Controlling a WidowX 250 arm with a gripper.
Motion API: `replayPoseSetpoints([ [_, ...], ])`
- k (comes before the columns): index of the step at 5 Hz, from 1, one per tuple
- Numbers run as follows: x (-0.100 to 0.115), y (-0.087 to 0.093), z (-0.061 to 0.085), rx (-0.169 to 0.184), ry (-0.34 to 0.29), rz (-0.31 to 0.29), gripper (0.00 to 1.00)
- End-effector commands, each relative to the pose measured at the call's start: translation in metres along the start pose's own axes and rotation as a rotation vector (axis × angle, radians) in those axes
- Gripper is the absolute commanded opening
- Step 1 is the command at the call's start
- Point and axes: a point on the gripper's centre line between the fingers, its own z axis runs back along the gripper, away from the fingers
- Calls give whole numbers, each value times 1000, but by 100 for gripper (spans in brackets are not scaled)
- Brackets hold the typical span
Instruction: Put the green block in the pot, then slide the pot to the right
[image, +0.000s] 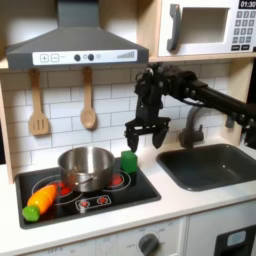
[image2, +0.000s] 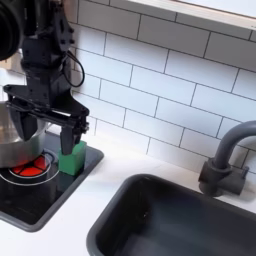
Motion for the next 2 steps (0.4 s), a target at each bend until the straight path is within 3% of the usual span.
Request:
replayPoseSetpoints([
  [1,20,-1,-9,8,-2,9,100],
  [2,27,-2,-14,5,1,8,100],
])
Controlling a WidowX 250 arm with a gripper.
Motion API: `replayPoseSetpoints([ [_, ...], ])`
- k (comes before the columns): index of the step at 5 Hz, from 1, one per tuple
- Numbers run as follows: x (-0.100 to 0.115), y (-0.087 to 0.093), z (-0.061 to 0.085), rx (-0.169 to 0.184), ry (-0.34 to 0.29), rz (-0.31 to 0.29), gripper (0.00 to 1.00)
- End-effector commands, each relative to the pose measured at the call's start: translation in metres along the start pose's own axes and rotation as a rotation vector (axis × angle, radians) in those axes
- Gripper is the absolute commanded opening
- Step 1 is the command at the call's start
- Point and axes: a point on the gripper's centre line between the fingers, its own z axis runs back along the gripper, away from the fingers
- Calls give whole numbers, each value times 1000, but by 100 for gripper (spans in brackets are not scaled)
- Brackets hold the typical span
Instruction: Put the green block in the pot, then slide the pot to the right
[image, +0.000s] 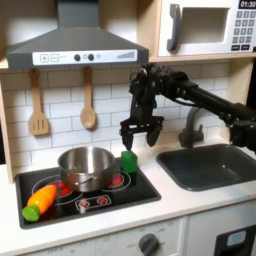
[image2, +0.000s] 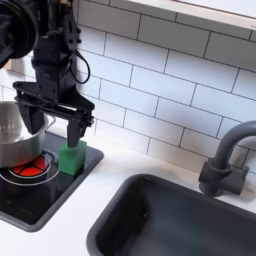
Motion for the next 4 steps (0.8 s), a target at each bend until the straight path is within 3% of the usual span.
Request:
replayPoseSetpoints([
  [1,13,-6,-12,-11,11,-15,100],
  [2,18,-2,-18,3,20,-11,100],
  [4,20,1,-35,-11,57,-39,100],
])
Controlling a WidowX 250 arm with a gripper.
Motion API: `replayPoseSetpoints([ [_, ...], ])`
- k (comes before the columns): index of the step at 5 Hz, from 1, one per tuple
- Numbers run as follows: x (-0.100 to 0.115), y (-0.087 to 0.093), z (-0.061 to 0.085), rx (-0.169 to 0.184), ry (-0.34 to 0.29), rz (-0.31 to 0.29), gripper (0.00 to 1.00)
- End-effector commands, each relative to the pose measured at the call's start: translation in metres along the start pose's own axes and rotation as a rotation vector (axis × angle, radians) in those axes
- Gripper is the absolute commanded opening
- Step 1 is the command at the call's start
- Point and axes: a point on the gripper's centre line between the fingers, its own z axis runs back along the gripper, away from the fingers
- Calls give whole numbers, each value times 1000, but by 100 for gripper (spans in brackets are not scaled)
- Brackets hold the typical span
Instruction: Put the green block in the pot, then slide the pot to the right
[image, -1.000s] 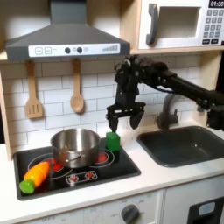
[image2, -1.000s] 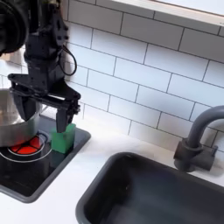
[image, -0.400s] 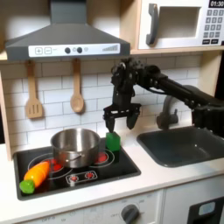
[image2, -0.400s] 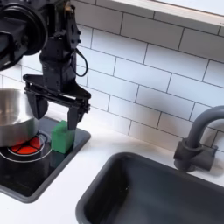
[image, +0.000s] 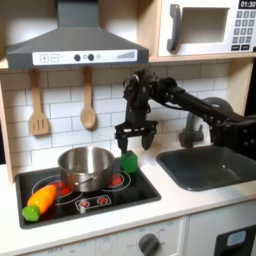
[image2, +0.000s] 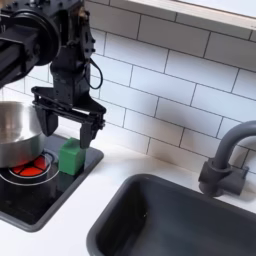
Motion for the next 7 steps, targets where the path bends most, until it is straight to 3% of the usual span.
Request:
replayPoseSetpoints([
  [1,1,-1,-8,-11,18,-35,100],
  [4,6,-2,-32,-26,71,-42,100],
  [7,7,0,-41,-25,103,-42,100],
])
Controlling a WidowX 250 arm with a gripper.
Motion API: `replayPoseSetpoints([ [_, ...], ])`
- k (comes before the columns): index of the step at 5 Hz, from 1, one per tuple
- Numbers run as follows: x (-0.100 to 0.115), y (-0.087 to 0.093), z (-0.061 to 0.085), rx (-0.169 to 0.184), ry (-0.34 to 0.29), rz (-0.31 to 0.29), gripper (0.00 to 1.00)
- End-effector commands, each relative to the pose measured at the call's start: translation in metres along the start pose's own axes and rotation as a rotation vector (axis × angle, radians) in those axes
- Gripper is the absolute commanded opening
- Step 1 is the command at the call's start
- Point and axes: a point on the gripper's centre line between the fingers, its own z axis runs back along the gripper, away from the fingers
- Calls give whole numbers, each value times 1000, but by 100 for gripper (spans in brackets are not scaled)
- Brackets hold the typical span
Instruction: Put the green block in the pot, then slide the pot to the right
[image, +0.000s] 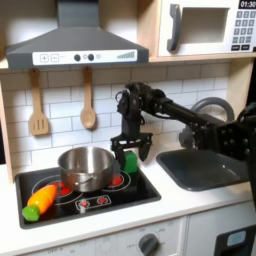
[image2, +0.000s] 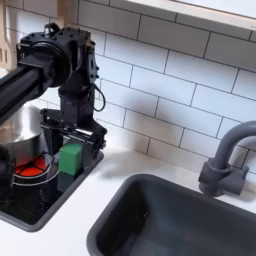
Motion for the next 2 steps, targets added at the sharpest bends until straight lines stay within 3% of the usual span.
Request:
replayPoseSetpoints([
  [1,0,0,-6,-2,24,-1,100],
  [2,-1,2,-13,3,48,-5,100],
])
